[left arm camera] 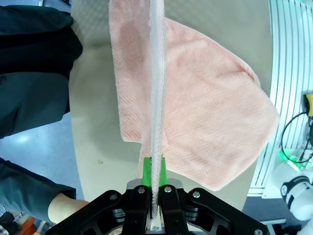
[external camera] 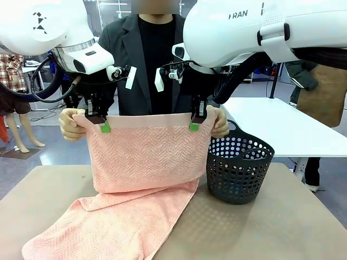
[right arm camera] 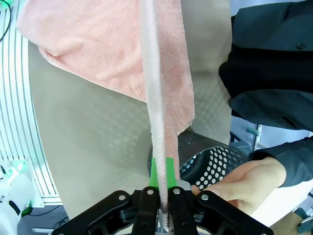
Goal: Fold the towel.
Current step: Release the end of the 100 cm Hotel Towel you were holding and grab the top end of the folded side.
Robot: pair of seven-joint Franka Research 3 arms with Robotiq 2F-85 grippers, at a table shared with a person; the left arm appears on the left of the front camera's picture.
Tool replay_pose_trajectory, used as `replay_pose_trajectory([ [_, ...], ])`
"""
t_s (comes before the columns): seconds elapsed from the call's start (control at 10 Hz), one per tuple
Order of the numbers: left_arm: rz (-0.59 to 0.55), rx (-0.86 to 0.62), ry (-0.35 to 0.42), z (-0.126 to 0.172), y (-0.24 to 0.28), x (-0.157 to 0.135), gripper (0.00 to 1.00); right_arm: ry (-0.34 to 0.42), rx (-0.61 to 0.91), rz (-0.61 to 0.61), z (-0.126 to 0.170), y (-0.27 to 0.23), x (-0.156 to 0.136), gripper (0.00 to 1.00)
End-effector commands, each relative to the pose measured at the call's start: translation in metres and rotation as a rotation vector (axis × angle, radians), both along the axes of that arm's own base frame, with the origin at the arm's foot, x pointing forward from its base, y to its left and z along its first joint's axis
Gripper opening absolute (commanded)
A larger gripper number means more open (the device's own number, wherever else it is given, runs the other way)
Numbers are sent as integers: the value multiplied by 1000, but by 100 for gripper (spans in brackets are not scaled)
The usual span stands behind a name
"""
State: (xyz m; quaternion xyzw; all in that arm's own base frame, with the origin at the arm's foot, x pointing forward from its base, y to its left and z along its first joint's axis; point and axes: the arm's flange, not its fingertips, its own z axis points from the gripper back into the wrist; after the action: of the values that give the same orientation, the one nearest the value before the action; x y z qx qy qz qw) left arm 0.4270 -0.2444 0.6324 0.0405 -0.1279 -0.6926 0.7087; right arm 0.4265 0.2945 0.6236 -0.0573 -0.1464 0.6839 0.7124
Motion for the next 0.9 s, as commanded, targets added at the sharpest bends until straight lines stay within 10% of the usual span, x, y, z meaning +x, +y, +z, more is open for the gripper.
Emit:
replay_pose_trajectory([
  [0.0, -14, 5, 2, 0, 1, 0, 0, -3, -6, 10, 0, -1, 0, 0],
  [0.8, -14, 5, 2, 0, 1, 0, 0, -3, -6, 10, 0, -1, 0, 0],
])
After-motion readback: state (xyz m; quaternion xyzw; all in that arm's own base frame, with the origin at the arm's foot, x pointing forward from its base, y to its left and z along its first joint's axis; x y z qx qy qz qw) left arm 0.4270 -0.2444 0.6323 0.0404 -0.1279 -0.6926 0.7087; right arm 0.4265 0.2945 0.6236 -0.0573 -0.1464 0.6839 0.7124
